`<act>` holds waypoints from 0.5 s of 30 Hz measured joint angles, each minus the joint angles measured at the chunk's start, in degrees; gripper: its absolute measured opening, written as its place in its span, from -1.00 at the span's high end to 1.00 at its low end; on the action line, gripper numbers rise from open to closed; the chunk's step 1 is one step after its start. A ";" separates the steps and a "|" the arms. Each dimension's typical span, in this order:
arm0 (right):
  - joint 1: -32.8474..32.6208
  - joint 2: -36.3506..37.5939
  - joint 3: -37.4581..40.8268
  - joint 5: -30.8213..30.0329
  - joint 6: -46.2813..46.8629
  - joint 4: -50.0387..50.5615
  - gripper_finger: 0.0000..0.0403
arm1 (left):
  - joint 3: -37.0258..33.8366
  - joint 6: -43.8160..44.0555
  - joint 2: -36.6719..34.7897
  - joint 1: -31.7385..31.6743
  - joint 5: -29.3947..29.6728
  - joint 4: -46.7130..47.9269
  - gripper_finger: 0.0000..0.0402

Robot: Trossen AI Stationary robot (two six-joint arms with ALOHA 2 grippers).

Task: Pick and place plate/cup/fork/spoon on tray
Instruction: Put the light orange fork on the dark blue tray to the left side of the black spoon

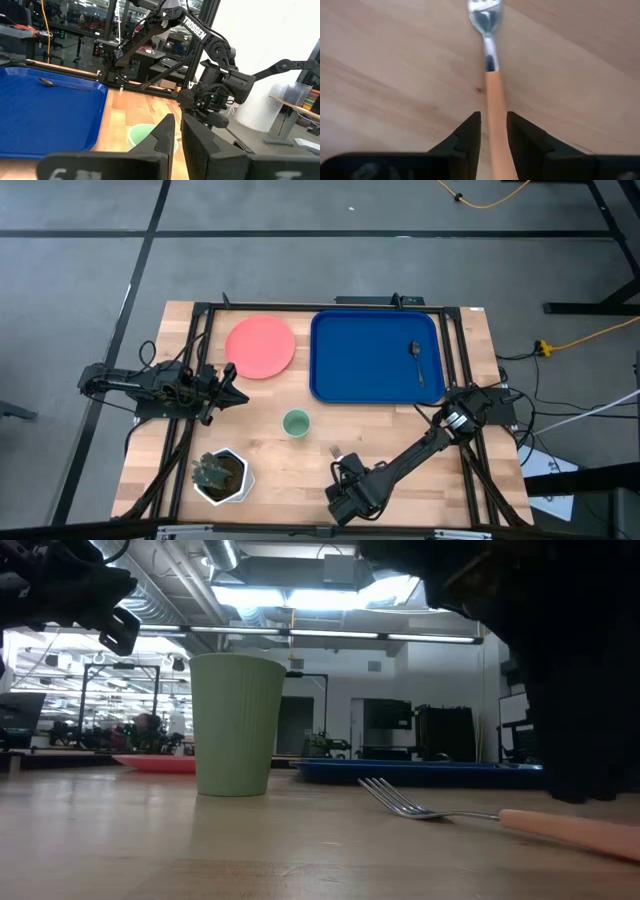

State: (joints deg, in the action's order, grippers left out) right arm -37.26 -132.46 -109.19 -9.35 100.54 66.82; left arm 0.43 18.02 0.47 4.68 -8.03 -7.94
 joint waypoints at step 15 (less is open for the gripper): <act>-0.01 0.02 0.39 -0.01 -0.34 -0.72 0.51 | 0.00 0.00 0.00 -0.02 -0.02 0.01 0.86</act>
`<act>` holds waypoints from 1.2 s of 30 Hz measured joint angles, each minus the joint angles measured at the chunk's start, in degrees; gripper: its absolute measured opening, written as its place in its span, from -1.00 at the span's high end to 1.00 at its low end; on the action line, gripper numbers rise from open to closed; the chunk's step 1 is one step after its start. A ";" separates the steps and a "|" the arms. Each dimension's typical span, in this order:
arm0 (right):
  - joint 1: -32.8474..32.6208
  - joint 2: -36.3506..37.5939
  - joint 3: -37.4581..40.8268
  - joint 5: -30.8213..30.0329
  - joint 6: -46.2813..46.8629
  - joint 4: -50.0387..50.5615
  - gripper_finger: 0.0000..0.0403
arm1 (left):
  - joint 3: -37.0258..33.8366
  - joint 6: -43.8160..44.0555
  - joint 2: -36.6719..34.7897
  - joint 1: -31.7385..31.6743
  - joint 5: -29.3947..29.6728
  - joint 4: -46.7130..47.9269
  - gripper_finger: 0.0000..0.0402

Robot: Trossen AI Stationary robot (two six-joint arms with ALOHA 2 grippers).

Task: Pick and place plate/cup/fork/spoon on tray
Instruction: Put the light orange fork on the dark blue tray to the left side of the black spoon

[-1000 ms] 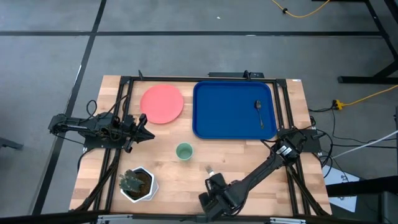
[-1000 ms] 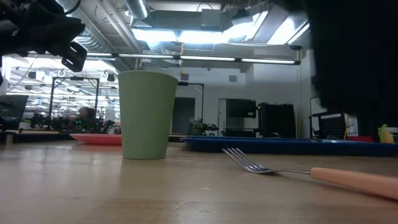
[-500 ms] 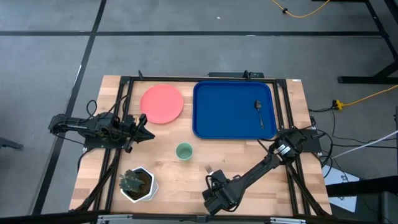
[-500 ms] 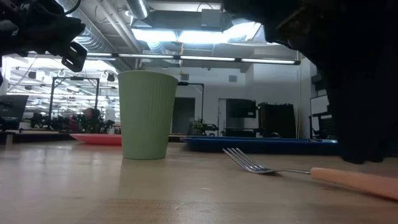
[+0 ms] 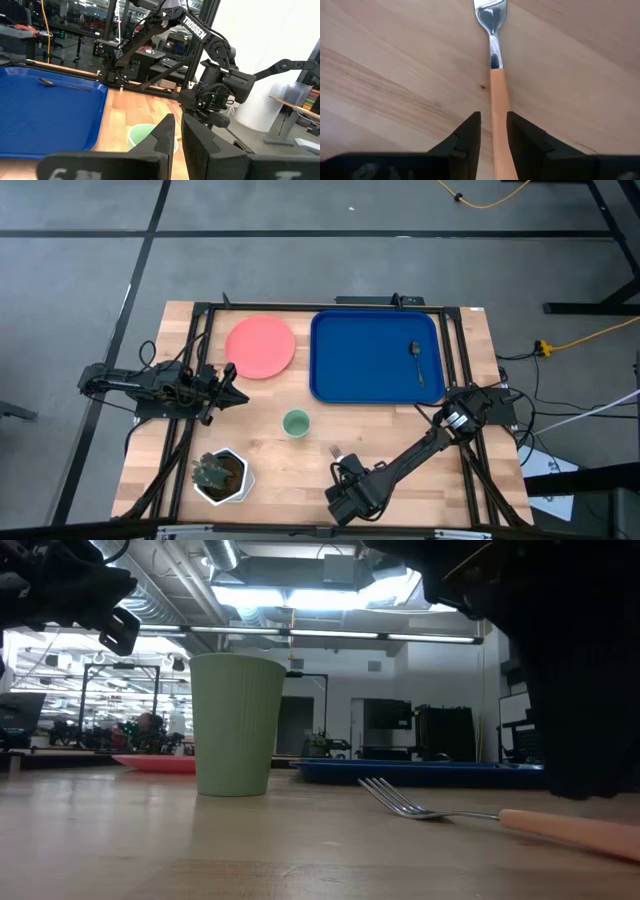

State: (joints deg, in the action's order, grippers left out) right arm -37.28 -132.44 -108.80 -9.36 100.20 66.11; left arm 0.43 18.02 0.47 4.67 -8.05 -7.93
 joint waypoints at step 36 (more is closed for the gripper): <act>10.62 8.80 -10.51 -32.57 -15.13 24.42 0.73 | 0.00 -0.16 -0.04 0.02 0.14 0.86 0.86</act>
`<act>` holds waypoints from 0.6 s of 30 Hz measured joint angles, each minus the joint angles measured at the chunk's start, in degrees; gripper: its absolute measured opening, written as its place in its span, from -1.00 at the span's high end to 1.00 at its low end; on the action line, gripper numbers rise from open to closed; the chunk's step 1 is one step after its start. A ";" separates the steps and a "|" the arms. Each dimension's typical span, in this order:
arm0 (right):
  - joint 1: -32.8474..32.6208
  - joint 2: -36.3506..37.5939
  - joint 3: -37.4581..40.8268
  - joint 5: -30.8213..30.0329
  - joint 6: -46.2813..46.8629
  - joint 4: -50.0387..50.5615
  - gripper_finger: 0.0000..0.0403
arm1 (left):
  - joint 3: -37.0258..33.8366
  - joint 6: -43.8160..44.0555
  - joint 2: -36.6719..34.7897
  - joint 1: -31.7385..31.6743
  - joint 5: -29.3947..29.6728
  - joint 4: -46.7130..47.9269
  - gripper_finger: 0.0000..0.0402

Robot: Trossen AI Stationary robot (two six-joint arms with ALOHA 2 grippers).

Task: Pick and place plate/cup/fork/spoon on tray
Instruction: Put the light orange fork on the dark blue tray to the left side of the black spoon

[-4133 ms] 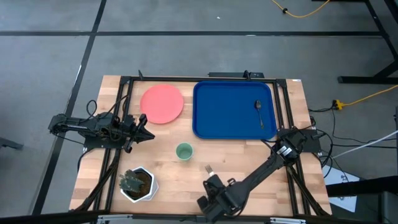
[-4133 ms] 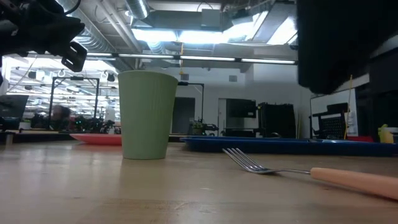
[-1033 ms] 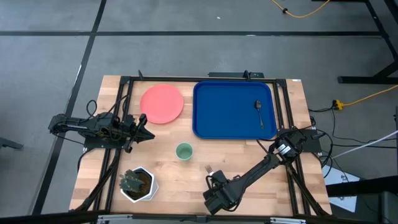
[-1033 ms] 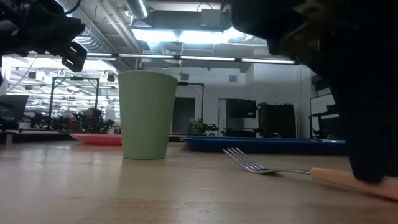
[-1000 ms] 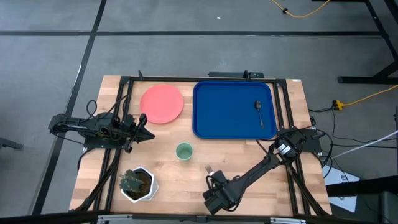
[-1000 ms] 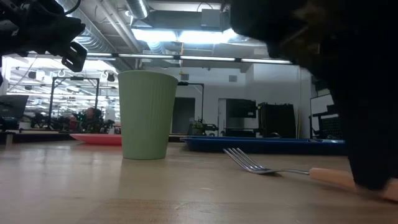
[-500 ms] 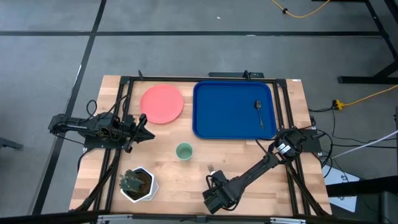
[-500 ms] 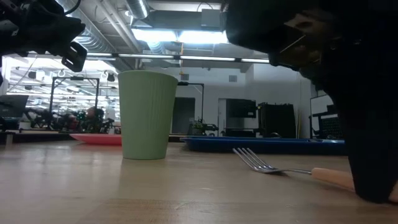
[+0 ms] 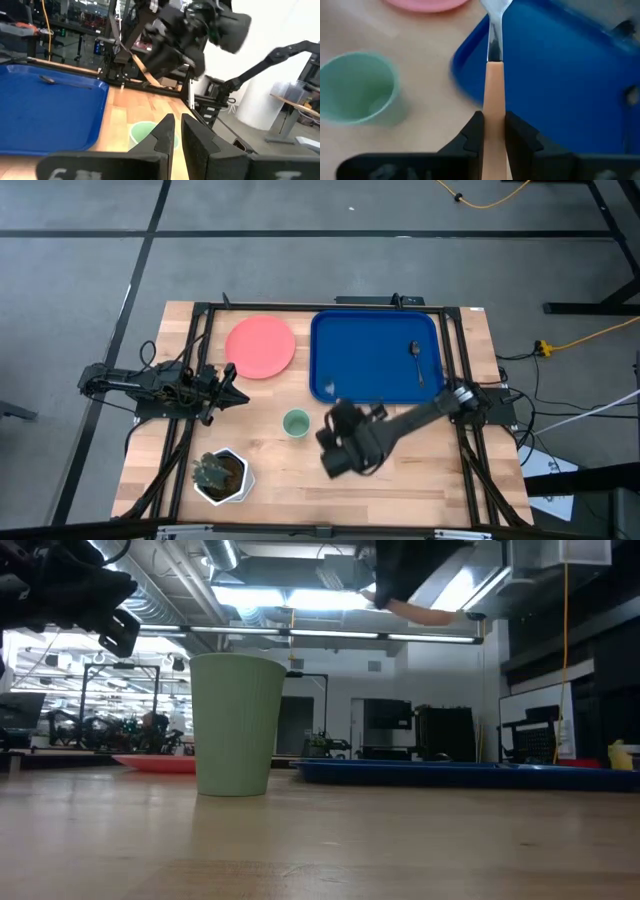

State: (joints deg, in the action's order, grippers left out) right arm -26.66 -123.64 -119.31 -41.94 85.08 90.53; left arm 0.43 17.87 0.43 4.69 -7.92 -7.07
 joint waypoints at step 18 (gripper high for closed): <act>19.38 36.40 58.70 14.25 7.42 -21.63 0.73 | 0.00 0.02 0.04 0.00 0.94 0.39 0.86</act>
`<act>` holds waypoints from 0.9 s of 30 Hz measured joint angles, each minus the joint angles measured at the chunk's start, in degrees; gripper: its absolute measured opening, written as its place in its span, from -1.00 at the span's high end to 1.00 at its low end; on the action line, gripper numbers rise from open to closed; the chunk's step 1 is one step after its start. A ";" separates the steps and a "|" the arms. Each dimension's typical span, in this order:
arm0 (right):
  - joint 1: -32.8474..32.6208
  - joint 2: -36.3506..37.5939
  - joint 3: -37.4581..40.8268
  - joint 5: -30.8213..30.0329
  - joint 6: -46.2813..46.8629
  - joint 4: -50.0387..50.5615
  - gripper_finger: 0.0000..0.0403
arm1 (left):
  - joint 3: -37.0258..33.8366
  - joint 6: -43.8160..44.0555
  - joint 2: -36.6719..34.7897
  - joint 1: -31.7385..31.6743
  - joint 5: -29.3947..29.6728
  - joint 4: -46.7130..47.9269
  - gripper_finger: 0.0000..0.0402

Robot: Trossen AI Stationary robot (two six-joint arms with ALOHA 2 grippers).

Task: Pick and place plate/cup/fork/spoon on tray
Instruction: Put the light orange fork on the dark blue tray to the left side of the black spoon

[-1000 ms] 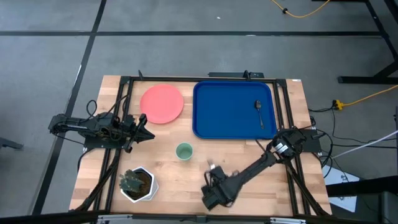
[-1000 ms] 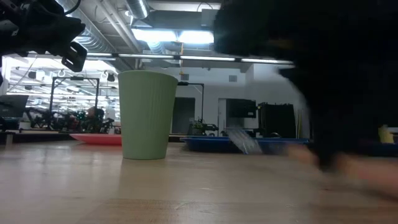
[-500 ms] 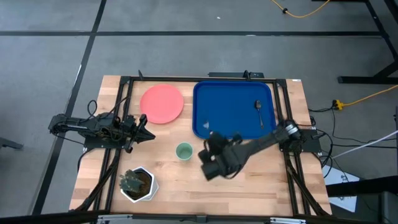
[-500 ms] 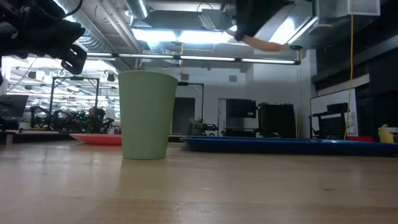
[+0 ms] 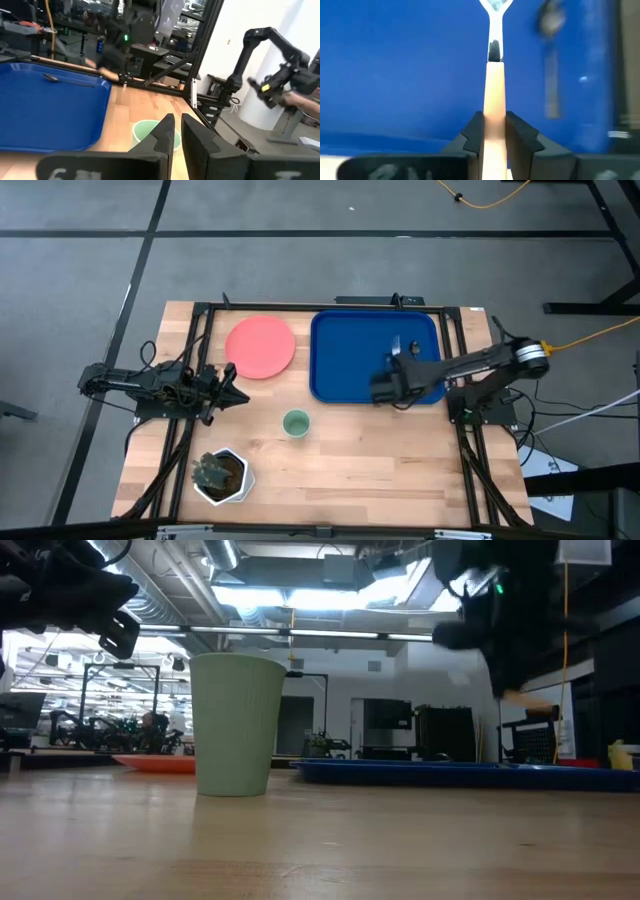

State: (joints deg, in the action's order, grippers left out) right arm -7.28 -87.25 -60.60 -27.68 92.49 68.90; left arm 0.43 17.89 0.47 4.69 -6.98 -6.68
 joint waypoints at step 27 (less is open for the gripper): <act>20.25 5.73 19.94 8.44 -16.29 -21.57 0.55 | 0.00 -0.01 0.00 0.00 0.50 0.00 0.86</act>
State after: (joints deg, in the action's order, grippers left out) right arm 12.97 -81.52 -40.66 -19.25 76.20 47.33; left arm 0.43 17.88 0.47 4.69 -6.48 -6.68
